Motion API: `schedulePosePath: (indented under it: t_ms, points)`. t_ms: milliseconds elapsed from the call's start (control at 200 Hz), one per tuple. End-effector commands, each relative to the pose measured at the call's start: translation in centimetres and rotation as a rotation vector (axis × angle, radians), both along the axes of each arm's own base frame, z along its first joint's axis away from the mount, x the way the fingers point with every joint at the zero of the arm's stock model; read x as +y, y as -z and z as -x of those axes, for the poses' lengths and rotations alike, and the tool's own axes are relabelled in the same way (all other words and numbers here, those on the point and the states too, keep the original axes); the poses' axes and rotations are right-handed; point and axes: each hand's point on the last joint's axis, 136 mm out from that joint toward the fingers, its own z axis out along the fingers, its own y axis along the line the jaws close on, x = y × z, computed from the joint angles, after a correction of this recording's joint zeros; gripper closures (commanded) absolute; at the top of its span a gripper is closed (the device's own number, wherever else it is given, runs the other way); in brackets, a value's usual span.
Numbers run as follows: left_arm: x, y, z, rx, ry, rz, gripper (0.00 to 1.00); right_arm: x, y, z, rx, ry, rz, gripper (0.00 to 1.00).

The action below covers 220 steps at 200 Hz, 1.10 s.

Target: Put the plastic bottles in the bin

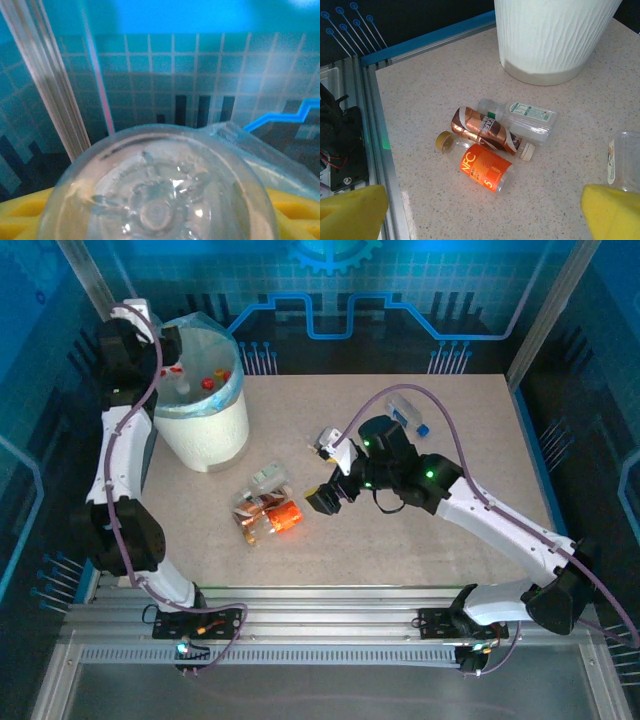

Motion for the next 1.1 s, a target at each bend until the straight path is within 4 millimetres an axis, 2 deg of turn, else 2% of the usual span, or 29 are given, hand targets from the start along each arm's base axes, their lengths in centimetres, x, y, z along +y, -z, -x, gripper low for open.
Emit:
schedulePosePath:
  t_ms: [0, 105, 255, 410, 640, 825, 925, 1000, 1095]
  points:
    - [-0.5, 1.2, -0.4, 0.007, 0.043, -0.022, 0.21, -0.1, -1.2, 0.7, -0.009, 0.002, -0.011, 0.00]
    - [-0.7, 2.2, -0.3, 0.033, 0.052, -0.006, 0.14, 0.2, -1.1, 0.8, -0.001, -0.004, -0.007, 0.00]
    - [-0.7, 1.9, 0.0, 0.031, 0.047, 0.005, 0.13, 0.6, -1.2, 1.0, -0.004, -0.013, -0.002, 0.00]
    - [-0.8, 1.2, 0.2, 0.029, 0.045, 0.027, 0.17, 0.9, -1.1, 1.2, -0.003, -0.019, 0.003, 0.00]
    - [-1.1, 1.3, 0.9, 0.071, 0.038, 0.115, 0.29, 1.0, -0.4, 1.2, 0.007, -0.021, 0.022, 0.00]
    - [-1.7, 2.5, 1.1, 0.151, 0.045, 0.219, 0.34, 1.2, 0.7, 0.0, 0.041, 0.028, 0.065, 0.00]
    - [-2.4, 2.9, 1.2, 0.184, 0.065, 0.283, 0.37, 0.7, 1.0, -1.3, 0.037, 0.112, 0.083, 0.00]
    - [-3.4, 2.0, 1.5, 0.175, 0.093, 0.313, 0.38, -0.3, 1.1, -2.7, 0.029, 0.212, 0.097, 0.00]
    - [-5.6, 0.0, 2.2, 0.145, 0.143, 0.300, 0.38, -1.5, 1.3, -4.0, 0.043, 0.268, 0.099, 0.00]
